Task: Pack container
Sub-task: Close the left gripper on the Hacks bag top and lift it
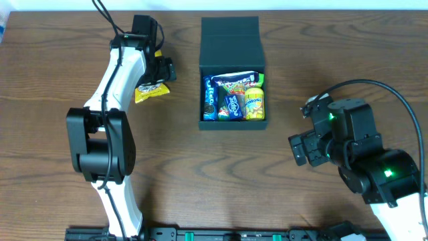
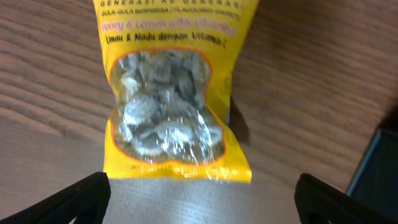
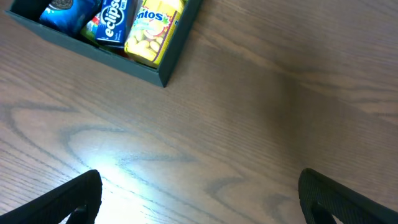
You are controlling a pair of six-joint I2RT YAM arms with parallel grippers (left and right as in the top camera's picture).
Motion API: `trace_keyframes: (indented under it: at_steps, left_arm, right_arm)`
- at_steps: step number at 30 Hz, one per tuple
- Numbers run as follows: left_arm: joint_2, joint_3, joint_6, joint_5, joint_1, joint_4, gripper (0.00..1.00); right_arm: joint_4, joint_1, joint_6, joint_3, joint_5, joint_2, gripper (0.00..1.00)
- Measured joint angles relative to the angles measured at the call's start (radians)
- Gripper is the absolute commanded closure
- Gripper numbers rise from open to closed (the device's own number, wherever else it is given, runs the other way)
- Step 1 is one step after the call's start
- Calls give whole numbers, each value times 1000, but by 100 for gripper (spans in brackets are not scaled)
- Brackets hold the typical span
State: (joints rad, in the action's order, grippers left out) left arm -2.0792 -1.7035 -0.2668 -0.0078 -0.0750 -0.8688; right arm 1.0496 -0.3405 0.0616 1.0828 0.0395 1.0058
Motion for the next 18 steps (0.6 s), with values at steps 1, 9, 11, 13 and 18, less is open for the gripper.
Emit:
trace_keyframes:
  at_steps: [1,9,11,13,18]
  left_arm:
    - [-5,0,-8,0,2,6,5]
    - [-68,0,-65,-7,20,59,5]
    - [-77,0,-74,-11,20,75,5]
    - [-78,0,-83,-19,20,82,5]
    - [-78,0,-100,-26,23,106,5]
  right_arm:
    - [0,0,0,0,0,0,1]
    - [0,0,0,0,0,0,1]
    - [0,0,0,0,0,0,1]
    - [0,0,0,0,1,0,1]
    - [0,0,0,0,1,0,1]
